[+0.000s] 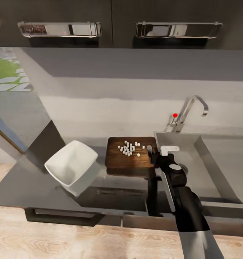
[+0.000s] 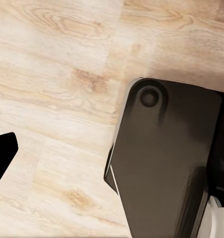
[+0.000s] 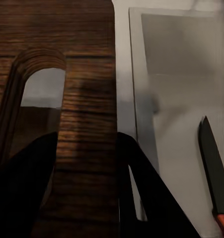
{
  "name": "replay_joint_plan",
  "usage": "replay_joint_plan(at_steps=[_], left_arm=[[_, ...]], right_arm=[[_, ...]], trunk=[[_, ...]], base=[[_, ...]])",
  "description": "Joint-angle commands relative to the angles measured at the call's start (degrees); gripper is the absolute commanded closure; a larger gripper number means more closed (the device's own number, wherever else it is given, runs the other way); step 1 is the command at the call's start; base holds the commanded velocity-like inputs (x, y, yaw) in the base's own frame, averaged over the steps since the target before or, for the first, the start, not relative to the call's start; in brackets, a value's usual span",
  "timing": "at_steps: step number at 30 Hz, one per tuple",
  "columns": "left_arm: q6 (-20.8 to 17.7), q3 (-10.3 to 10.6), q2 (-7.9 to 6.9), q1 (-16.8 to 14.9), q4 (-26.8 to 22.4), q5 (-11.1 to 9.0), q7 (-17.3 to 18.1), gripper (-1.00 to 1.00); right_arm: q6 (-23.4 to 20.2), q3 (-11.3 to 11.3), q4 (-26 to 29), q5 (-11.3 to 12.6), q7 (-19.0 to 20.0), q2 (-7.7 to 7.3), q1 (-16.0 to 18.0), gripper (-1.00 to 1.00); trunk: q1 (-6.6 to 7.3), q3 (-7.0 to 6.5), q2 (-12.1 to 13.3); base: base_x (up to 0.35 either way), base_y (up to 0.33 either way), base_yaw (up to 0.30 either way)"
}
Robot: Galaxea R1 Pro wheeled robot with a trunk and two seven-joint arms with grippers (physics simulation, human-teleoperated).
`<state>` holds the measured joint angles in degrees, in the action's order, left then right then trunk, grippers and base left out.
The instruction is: In the kitchen, take the Vidalia onion out of the sink, dice it on the chopping board with the paring knife, put the diced onion into the bowl on the countertop, then place both the paring knife and the chopping board into the sink.
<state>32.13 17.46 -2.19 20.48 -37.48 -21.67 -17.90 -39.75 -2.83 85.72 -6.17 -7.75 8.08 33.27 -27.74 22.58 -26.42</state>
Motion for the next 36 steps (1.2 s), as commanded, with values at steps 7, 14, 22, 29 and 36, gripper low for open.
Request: replay_joint_plan(at_steps=[7, 14, 22, 29, 36], left_arm=[[0.13, 0.47, -0.09, 0.0, -0.12, -0.31, -0.56, -1.0], [0.13, 0.47, -0.1, 0.0, -0.13, -0.31, -0.56, -1.0], [0.13, 0.47, -0.1, 0.0, -0.13, -0.29, -0.57, -1.0], [0.13, 0.47, -0.1, 0.0, -0.13, -0.26, -0.58, -1.0], [0.13, 0.47, -0.1, 0.0, -0.13, -0.22, -0.58, -1.0]], right_arm=[[-0.41, -0.05, 0.06, -0.52, 0.01, 0.0, 0.04, 1.0], [-0.41, -0.05, 0.06, -0.52, 0.01, 0.0, 0.04, 1.0], [-0.41, -0.05, 0.06, -0.53, 0.01, 0.0, 0.04, 1.0], [-0.41, -0.03, 0.06, -0.52, 0.01, 0.0, 0.04, 1.0], [-0.4, -0.06, 0.06, -0.52, 0.01, 0.0, 0.04, 1.0]], trunk=[[-0.01, -0.57, -0.09], [-0.01, -1.22, -0.09], [-0.01, -1.96, -0.09], [-0.01, -2.6, -0.09], [-0.01, -3.25, -0.09]], base=[[-0.219, 0.0, 0.0], [-0.153, 0.0, 0.0], [-0.005, 0.0, 0.0], [0.0, 0.0, 0.0], [0.0, 0.075, 0.0]])
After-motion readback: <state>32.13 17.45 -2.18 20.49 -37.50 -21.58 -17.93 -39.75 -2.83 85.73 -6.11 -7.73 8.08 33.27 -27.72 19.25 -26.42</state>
